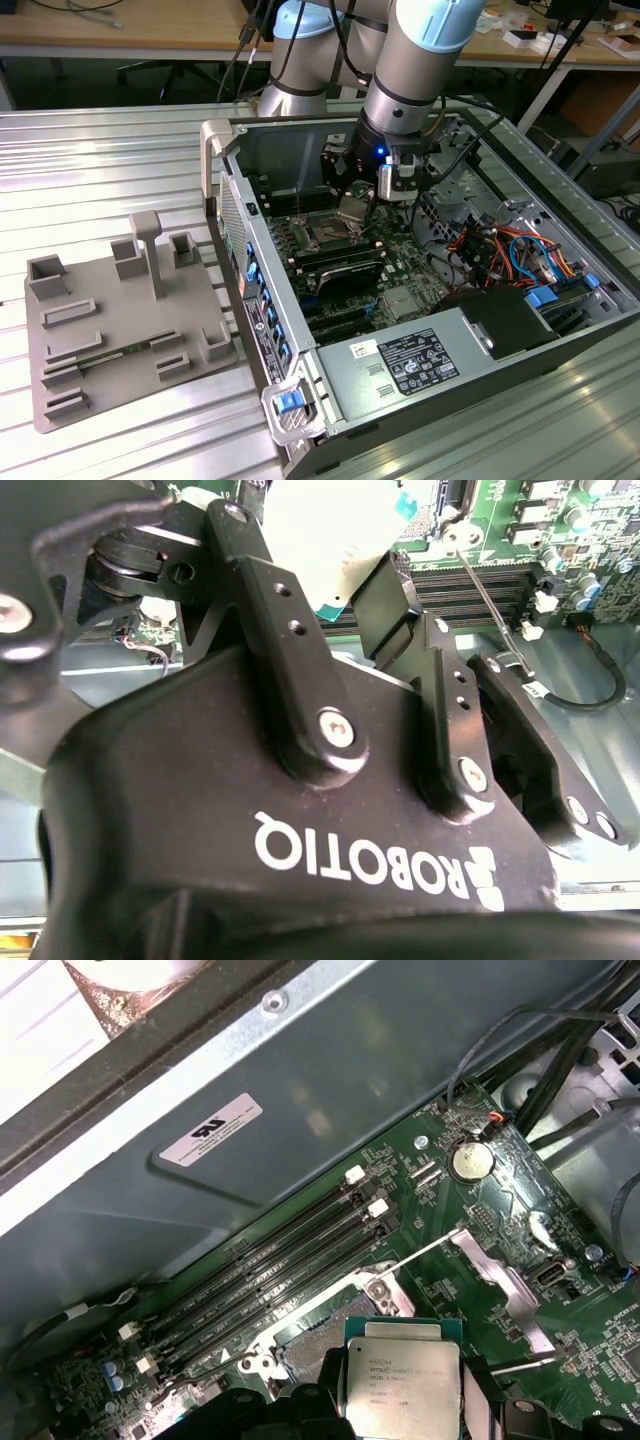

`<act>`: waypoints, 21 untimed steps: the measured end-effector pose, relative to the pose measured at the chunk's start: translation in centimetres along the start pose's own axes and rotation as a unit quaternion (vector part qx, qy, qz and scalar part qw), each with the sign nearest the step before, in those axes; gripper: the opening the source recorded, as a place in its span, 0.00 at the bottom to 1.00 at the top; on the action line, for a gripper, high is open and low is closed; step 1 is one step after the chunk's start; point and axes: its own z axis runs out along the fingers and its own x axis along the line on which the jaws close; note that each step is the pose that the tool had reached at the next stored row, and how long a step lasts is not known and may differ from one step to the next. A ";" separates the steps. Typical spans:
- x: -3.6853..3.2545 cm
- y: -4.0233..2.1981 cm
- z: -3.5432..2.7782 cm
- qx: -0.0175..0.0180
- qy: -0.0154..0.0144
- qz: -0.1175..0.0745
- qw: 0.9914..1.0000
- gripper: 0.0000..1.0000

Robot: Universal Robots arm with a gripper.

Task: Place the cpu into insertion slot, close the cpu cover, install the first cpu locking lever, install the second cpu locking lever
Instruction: 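Place the cpu into insertion slot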

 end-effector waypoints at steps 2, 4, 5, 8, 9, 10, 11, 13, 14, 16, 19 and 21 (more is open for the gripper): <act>0.00 0.00 0.01 0.000 0.000 0.002 1.000 0.55; 0.00 0.00 0.01 0.000 0.000 0.004 1.000 0.55; 0.00 0.00 0.01 0.000 0.000 0.004 1.000 0.55; 0.00 0.00 0.02 0.000 -0.001 0.008 1.000 0.55; 0.00 0.00 0.02 0.000 -0.001 0.008 1.000 0.55; 0.00 0.00 0.03 0.000 -0.001 0.009 1.000 0.55; 0.00 0.00 0.03 0.000 -0.001 0.010 1.000 0.55; 0.00 0.00 0.03 0.000 -0.001 0.011 1.000 0.55; 0.00 -0.01 0.03 0.000 -0.001 0.012 1.000 0.55; 0.00 0.00 0.04 0.000 -0.001 0.013 1.000 0.55; 0.00 0.00 0.04 0.000 -0.001 0.015 1.000 0.55; 0.00 0.00 0.05 0.000 -0.001 0.016 1.000 0.55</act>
